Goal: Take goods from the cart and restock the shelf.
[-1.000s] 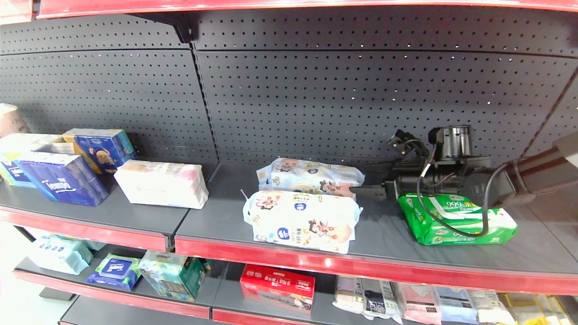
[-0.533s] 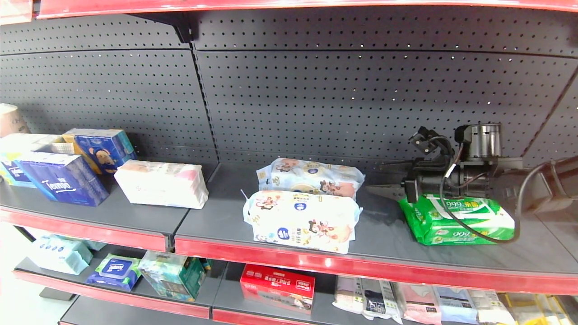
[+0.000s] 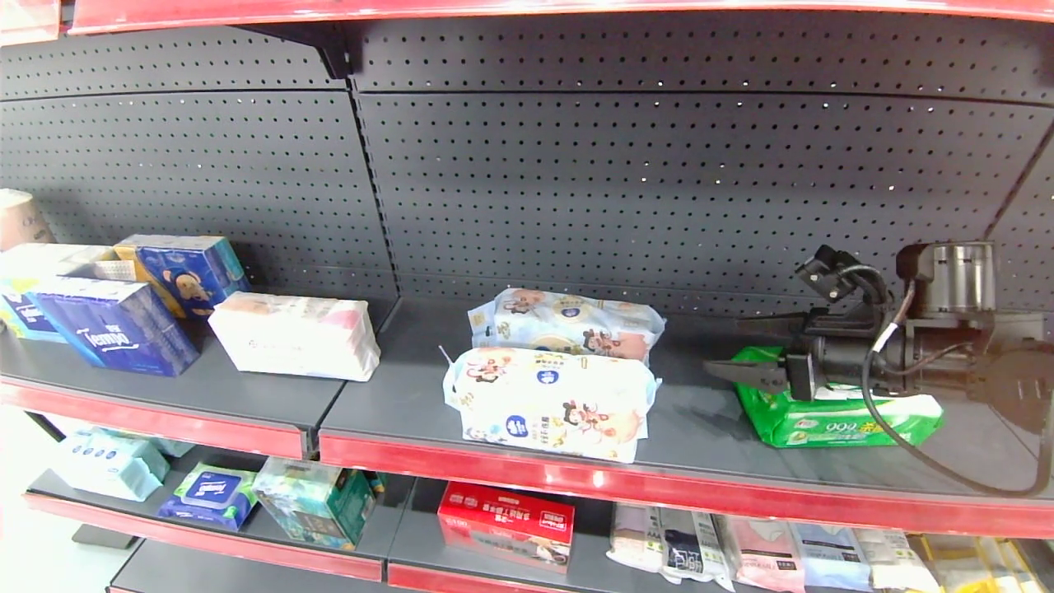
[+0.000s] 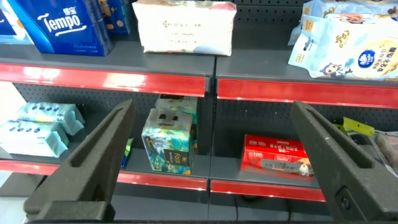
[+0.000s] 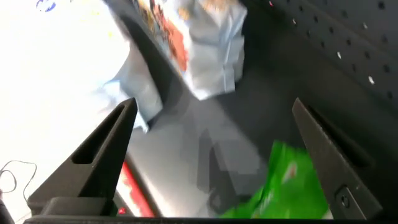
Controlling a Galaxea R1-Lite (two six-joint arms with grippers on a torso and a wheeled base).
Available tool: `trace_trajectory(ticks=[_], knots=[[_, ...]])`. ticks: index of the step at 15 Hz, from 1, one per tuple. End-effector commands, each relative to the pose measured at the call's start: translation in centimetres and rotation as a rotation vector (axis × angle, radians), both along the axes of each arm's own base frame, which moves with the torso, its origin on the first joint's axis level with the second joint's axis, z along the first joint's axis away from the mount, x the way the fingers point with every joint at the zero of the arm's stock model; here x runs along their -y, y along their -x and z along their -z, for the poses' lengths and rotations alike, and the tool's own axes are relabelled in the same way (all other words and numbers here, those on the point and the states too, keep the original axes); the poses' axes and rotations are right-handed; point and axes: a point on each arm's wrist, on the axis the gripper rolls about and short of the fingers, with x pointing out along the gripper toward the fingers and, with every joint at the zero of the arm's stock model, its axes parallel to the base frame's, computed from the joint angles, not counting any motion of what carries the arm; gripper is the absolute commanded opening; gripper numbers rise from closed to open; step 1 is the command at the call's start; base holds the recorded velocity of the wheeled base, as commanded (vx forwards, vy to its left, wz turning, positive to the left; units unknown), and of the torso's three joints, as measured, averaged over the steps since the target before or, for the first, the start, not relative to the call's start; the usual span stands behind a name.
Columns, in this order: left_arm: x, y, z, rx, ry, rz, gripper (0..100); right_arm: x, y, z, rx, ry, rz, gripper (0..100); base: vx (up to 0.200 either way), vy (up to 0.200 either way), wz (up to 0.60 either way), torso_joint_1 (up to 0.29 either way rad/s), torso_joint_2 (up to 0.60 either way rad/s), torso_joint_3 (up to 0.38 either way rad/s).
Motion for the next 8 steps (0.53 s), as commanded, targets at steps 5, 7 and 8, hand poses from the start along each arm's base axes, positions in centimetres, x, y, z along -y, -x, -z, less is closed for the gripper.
trace_trajectory(ticks=[5,7,8], knots=[[0.0,0.0,0.0,-0.002,0.000,0.000,100,-0.8,5.0,-2.3,0.018,-0.037,0.056,100,0.000,0.000,0.00,0.000,0.00,0.000],[0.0,0.0,0.0,-0.002,0.000,0.000,100,-1.9,5.6,-1.9,-0.014,-0.045,0.044,100,0.000,0.000,0.00,0.000,0.00,0.000],[0.0,0.0,0.0,0.000,0.000,0.000,100,-2.1,5.6,-1.7,-0.025,-0.040,0.044,100,0.000,0.000,0.00,0.000,0.00,0.000]])
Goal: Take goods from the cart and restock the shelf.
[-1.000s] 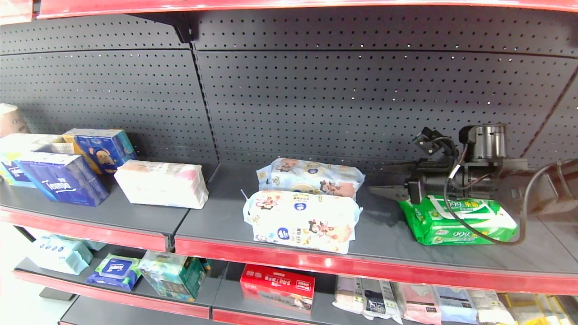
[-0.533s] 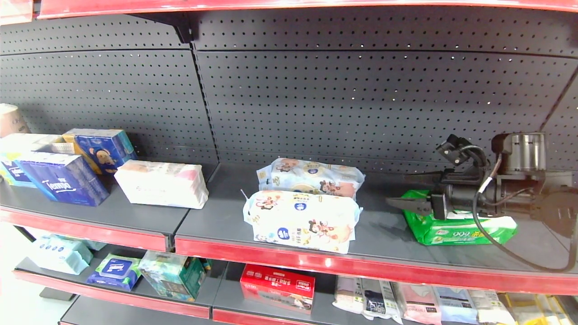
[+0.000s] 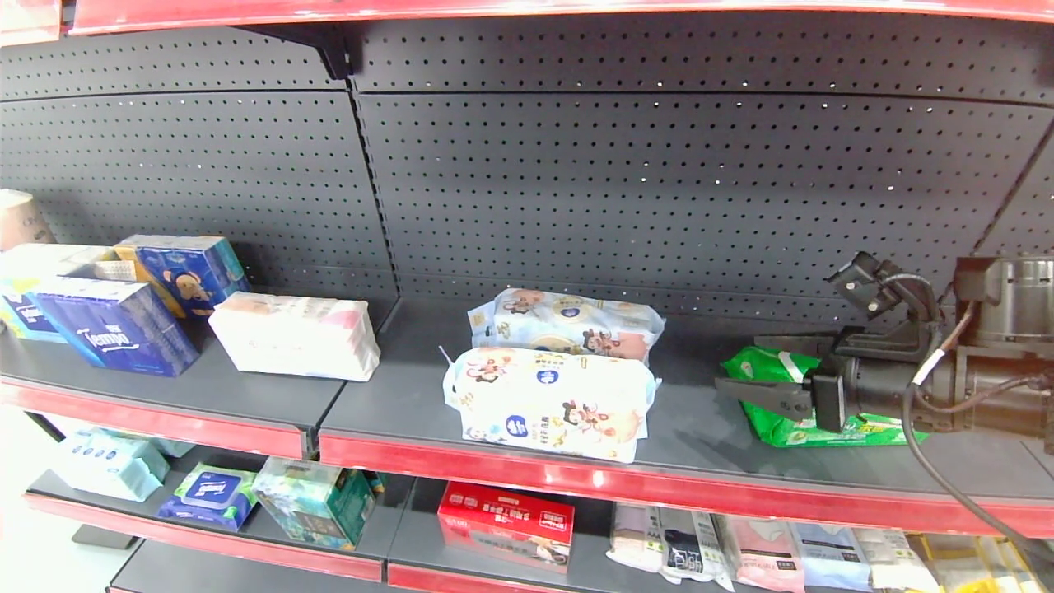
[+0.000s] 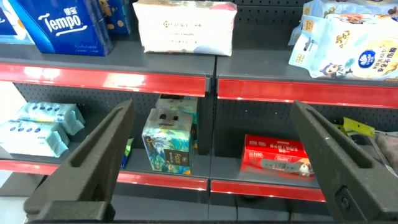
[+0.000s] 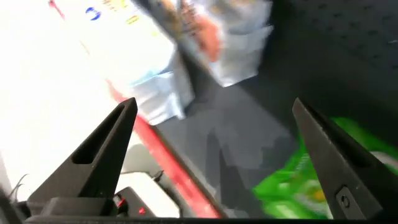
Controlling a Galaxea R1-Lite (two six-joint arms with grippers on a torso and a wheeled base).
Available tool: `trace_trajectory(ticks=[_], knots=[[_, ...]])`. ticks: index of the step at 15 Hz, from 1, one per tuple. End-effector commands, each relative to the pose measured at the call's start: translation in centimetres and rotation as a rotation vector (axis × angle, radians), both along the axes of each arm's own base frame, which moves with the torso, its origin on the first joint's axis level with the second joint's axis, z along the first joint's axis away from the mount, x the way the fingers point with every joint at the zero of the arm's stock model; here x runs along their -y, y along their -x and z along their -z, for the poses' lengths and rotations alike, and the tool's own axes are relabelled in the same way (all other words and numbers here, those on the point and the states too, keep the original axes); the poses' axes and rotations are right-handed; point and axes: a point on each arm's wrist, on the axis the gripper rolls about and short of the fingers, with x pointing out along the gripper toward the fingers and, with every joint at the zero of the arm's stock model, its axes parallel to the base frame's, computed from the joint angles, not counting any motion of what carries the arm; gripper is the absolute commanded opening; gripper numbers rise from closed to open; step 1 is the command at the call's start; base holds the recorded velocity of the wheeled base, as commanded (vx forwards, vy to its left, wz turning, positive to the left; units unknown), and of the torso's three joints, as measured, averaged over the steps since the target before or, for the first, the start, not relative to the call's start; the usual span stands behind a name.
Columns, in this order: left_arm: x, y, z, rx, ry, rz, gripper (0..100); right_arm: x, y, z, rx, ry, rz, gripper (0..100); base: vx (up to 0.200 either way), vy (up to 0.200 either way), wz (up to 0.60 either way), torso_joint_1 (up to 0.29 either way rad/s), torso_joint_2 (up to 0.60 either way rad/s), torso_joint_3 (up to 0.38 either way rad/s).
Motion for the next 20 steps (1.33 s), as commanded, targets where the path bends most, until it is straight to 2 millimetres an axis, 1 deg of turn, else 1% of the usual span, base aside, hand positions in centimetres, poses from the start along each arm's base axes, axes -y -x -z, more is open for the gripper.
trace_trajectory(ticks=[1,2,3,4,8,13,17,18,20], knots=[[0.0,0.0,0.0,0.000,0.001,0.000,100,-0.5,0.2,0.6,-0.027,0.004,-0.010,100,0.000,0.000,0.00,0.000,0.00,0.000],[0.0,0.0,0.0,0.000,0.000,0.000,100,-0.5,-0.4,1.7,-0.077,0.006,0.009,100,0.000,0.000,0.00,0.000,0.00,0.000],[0.0,0.0,0.0,-0.002,0.000,0.000,100,-0.6,-0.8,2.3,-0.101,0.013,0.022,100,0.000,0.000,0.00,0.000,0.00,0.000],[0.0,0.0,0.0,-0.002,0.000,0.000,100,-1.3,-1.3,3.0,-0.121,0.026,0.010,100,0.000,0.000,0.00,0.000,0.00,0.000],[0.0,0.0,0.0,-0.002,0.001,0.000,100,-3.6,-2.6,4.1,-0.093,0.021,-0.057,100,0.000,0.000,0.00,0.000,0.00,0.000],[0.0,0.0,0.0,-0.002,0.000,0.000,100,-4.9,-2.1,3.2,-0.042,0.010,-0.103,100,0.000,0.000,0.00,0.000,0.00,0.000],[0.0,0.0,0.0,-0.002,0.000,0.000,100,-5.6,-2.4,3.5,0.009,-0.004,-0.123,100,0.000,0.000,0.00,0.000,0.00,0.000],[0.0,0.0,0.0,-0.002,0.000,0.000,100,-6.0,-2.1,3.7,0.026,-0.009,-0.140,100,0.000,0.000,0.00,0.000,0.00,0.000],[0.0,0.0,0.0,-0.002,0.000,0.000,100,-6.1,-1.8,3.8,0.042,-0.014,-0.148,100,0.000,0.000,0.00,0.000,0.00,0.000]])
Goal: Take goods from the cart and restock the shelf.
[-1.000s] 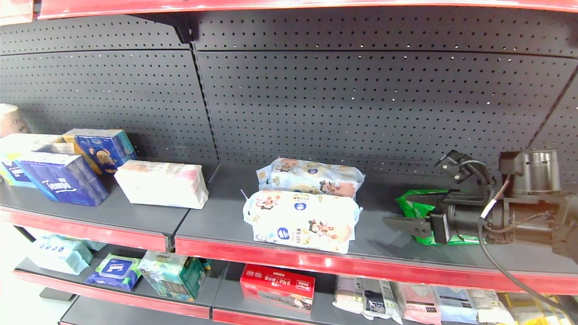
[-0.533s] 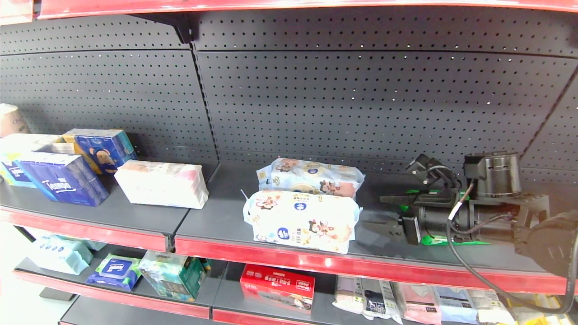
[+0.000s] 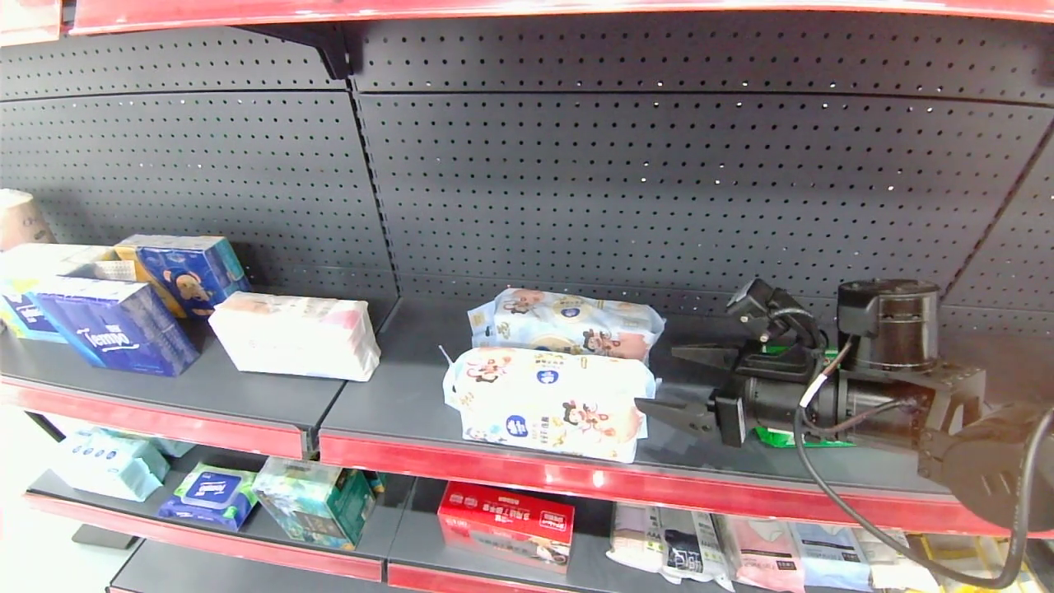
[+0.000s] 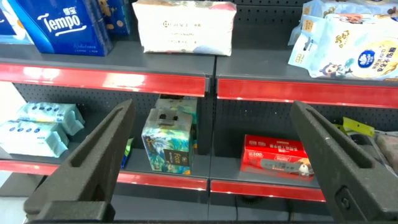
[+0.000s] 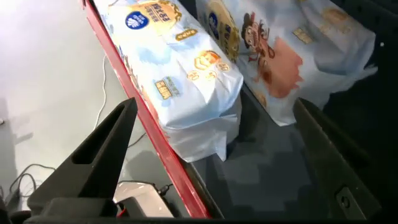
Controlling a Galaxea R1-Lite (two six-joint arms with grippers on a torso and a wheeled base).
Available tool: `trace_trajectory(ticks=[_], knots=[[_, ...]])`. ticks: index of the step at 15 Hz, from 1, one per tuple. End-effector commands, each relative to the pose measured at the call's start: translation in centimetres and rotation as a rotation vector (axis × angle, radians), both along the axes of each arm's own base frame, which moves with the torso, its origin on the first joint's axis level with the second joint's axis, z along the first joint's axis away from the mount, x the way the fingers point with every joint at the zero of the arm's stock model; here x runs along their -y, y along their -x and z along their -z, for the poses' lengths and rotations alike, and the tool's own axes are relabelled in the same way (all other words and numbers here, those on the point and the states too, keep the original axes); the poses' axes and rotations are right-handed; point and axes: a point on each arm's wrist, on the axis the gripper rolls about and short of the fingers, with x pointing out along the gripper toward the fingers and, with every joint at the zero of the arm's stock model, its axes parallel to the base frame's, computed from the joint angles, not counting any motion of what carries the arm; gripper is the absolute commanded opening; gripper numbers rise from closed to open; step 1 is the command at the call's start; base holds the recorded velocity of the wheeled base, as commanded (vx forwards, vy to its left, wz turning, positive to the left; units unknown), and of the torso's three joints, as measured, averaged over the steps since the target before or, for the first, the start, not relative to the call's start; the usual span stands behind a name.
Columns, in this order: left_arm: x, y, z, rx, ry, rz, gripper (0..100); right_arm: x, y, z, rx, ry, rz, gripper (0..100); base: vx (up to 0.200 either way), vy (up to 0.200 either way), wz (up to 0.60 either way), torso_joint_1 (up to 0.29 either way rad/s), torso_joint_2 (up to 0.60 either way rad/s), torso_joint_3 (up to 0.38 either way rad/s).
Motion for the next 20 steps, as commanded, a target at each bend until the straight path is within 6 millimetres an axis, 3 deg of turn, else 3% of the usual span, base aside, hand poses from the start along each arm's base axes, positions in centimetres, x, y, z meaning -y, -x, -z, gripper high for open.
trace_trajectory(ticks=[1,5,20], knots=[[0.0,0.0,0.0,-0.002,0.000,0.000,100,-0.3,0.3,0.5,-0.007,0.003,-0.016,100,0.000,0.000,0.00,0.000,0.00,0.000],[0.0,0.0,0.0,-0.002,0.002,0.000,100,-1.0,0.9,1.4,0.000,0.003,-0.046,100,0.000,0.000,0.00,0.000,0.00,0.000],[0.0,0.0,0.0,-0.002,0.002,0.000,100,-3.3,0.1,3.7,0.074,0.023,-0.094,100,0.000,0.000,0.00,0.000,0.00,0.000]])
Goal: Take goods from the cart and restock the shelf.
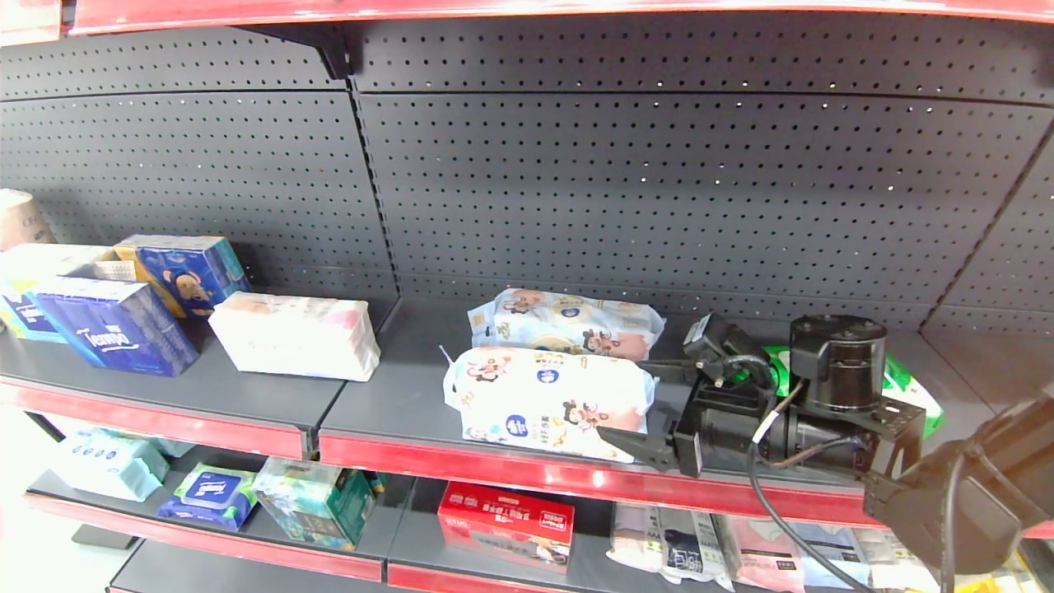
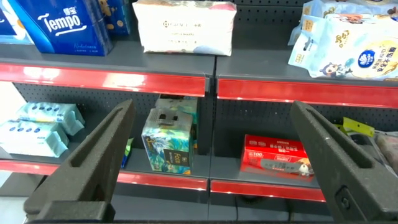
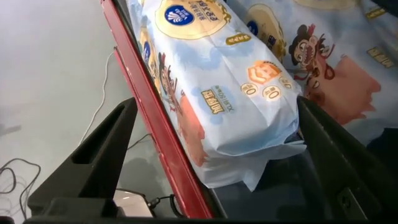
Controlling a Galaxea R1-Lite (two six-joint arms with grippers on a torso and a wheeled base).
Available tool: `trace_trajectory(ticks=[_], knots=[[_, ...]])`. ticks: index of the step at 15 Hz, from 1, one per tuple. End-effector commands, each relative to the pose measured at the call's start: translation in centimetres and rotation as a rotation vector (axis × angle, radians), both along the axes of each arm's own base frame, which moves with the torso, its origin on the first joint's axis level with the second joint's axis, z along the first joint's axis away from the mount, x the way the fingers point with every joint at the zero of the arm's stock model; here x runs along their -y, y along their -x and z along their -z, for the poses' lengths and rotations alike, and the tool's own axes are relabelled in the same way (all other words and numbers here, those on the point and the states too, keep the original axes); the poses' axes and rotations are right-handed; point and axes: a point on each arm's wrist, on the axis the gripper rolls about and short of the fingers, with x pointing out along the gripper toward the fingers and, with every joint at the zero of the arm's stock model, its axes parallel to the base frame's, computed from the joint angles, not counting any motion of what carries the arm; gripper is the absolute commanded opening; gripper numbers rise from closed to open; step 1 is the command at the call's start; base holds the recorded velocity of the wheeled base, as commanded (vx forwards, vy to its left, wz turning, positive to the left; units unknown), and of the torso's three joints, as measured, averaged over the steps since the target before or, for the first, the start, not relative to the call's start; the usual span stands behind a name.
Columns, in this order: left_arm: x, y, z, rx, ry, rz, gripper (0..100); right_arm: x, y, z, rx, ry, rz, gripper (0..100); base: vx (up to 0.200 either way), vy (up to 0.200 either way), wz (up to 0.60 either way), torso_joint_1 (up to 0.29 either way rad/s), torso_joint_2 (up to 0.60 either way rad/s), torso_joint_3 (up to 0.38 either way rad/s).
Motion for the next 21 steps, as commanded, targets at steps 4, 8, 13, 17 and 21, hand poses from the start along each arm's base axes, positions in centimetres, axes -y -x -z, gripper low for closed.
trace_trajectory(ticks=[4,8,13,17,21], knots=[[0.0,0.0,0.0,-0.002,0.002,0.000,100,-0.3,-0.5,1.0,-0.016,0.014,-0.003,100,0.000,0.000,0.00,0.000,0.00,0.000],[0.0,0.0,0.0,0.000,0.002,0.000,100,0.0,-0.7,1.1,-0.023,0.016,0.007,100,0.000,0.000,0.00,0.000,0.00,0.000],[0.0,0.0,0.0,-0.002,0.002,0.000,100,0.1,-0.4,0.0,0.012,0.001,0.008,100,0.000,0.000,0.00,0.000,0.00,0.000],[0.0,0.0,0.0,-0.002,0.002,0.000,100,0.6,-0.8,0.3,0.003,0.003,0.027,100,0.000,0.000,0.00,0.000,0.00,0.000],[0.0,0.0,0.0,-0.002,0.000,0.000,100,0.5,-1.4,1.2,-0.020,0.016,0.032,100,0.000,0.000,0.00,0.000,0.00,0.000]])
